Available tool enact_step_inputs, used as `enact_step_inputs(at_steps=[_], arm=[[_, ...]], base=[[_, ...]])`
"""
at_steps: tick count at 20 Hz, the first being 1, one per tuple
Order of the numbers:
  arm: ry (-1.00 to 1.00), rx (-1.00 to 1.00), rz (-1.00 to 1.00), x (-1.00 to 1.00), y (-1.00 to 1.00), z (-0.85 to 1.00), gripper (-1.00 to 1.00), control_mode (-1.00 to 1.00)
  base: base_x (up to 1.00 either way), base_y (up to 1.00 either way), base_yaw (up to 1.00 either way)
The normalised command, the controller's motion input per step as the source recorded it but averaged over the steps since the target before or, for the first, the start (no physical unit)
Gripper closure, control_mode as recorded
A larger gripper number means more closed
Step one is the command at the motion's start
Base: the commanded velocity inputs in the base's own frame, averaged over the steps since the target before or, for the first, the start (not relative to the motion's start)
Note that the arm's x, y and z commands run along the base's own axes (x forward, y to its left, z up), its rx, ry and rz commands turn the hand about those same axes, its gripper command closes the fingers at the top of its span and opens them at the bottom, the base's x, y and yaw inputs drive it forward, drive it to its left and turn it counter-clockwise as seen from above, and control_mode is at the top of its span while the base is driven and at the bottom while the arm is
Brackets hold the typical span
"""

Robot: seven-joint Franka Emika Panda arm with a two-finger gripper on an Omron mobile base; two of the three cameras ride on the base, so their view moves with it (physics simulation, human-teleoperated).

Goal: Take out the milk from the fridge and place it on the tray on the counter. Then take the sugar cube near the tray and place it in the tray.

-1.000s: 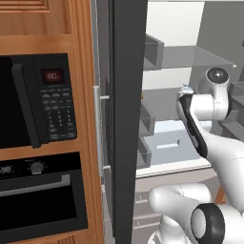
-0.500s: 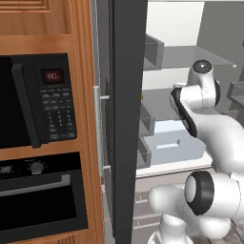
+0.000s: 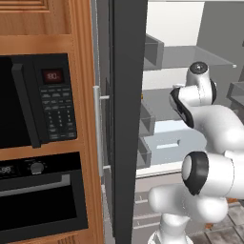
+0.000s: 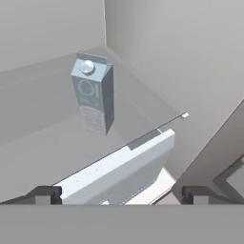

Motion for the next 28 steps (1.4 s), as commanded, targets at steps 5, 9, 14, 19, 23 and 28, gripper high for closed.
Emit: enact_step_inputs(at_steps=[5,9,14,19,23,28], arm=[[0.00,0.00,0.00,0.34,-0.11,-0.18,-1.00,-1.00],[-0.02,0.00,0.00,0.39,0.00,-0.16,-1.00,-1.00],[-0.05,0.00,0.00,0.31,0.00,-0.17,-1.00,-1.00],[-0.09,0.00,0.00,0.22,-0.06,-0.05,-1.00,-1.00],[-0.02,0.00,0.00,0.23,-0.15,0.00,-1.00,-1.00],[0.00,0.00,0.00,0.25,-0.09,-0.01,-1.00,-1.00]], base=[[0.00,0.00,0.00],[0.00,0.00,0.00],[0.00,0.00,0.00],[0.00,0.00,0.00],[0.00,0.00,0.00],[0.00,0.00,0.00]])
